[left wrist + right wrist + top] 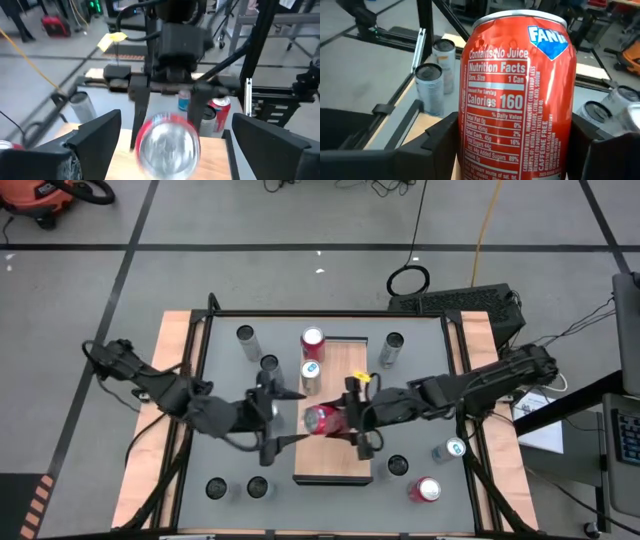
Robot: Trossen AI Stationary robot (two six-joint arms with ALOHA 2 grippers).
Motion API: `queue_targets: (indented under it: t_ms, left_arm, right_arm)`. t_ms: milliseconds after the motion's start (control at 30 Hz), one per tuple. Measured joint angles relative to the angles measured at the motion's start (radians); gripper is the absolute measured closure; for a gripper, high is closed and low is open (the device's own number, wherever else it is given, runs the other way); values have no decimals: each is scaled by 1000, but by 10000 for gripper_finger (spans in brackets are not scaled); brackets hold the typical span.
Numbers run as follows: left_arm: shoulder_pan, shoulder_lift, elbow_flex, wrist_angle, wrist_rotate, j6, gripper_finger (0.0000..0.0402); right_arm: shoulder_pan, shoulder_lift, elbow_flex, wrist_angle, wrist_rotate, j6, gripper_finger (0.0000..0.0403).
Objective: Place canned beverage on shelf
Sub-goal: Put the left orange soda can on the shelf
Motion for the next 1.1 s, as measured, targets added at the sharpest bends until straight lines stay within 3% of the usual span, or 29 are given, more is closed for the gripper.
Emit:
queue_targets:
  t_ms: [167,433,600,733,800,933,1100]
  left_arm:
    - [-46,-13,-5,-52,-97,55,22]
    - [-47,-21,-36,-371,-419,-145,22]
    - [-46,-49,-35,-657,-515,-407,22]
    - [-24,-48,-56,-972,-566,-760,22]
    - [-7,-50,-98,-1052,-571,-879,22]
    - [11,-73,-207,-1045,-570,-942,22]
    - [34,-105,-313,-863,-503,-854,22]
  right_arm:
    - [2,-103,-95,6,1,0,181]
    - [0,-307,-495,513,15,-54,180]
    - [-45,-360,-678,878,103,-140,179]
    - [-123,-348,-775,1049,82,-150,180]
    - [-167,-324,-805,1147,70,-144,179]
    - [-254,-271,-819,1230,-41,-108,178]
    - [-356,-208,-810,1253,-84,-66,179]
